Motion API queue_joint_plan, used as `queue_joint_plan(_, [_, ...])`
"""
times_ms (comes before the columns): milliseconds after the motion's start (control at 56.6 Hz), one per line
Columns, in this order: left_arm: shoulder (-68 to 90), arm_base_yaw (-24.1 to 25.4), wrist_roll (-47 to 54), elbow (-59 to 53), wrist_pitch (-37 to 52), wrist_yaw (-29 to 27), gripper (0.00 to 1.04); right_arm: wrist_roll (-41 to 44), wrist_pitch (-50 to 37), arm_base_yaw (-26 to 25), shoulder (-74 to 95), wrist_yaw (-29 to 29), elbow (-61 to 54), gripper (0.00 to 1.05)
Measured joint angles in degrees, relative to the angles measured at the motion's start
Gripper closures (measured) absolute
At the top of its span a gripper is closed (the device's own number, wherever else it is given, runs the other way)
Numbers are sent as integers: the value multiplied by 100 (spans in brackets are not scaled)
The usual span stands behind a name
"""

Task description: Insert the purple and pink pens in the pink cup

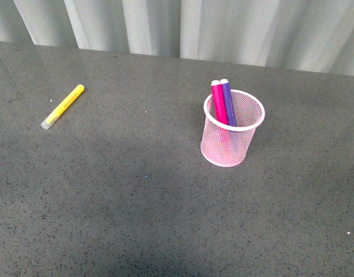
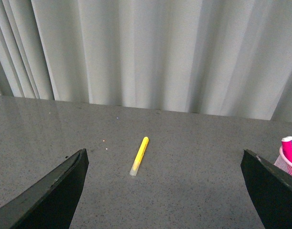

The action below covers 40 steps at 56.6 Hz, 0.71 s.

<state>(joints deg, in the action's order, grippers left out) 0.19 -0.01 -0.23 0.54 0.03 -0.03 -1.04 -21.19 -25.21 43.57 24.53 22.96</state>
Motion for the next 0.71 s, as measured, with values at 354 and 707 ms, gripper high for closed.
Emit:
queue_joint_plan(354, [0,0,0,0,0,0,7,92,9,1099,-1134,-1093,-1207,101])
queue_joint_plan(707, [0,0,0,0,0,0,7,92,291,1788,-1976,-1746,-1766,101])
